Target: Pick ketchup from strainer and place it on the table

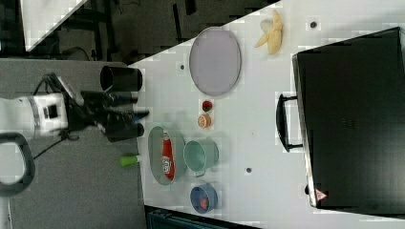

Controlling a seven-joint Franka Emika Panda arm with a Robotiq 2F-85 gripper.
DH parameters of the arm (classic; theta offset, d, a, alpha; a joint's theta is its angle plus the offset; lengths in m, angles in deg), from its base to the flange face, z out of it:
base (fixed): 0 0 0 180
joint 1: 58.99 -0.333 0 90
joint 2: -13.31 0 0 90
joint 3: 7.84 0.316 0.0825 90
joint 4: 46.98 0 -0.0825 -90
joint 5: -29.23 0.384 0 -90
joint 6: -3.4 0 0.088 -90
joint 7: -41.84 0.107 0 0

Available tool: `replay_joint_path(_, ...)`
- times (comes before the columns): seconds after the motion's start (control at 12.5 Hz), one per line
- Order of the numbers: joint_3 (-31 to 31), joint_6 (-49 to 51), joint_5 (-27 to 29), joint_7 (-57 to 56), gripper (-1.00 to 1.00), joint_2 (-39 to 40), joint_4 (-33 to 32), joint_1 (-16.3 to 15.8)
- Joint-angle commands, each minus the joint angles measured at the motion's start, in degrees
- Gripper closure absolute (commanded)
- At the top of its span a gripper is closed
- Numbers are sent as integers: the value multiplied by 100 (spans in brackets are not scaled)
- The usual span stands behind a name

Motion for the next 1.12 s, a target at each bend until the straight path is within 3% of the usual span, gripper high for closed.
replay_joint_path(0.08,-272,1236,126,406,-58,-2067,-1074,-80)
replay_joint_path(0.24,-125,1228,130,406,-100,-1972,-1074,-145)
replay_joint_path(0.56,627,841,145,406,-100,-1563,-1073,-379)
replay_joint_path(1.12,2451,-48,143,460,-100,-533,-1092,-458)
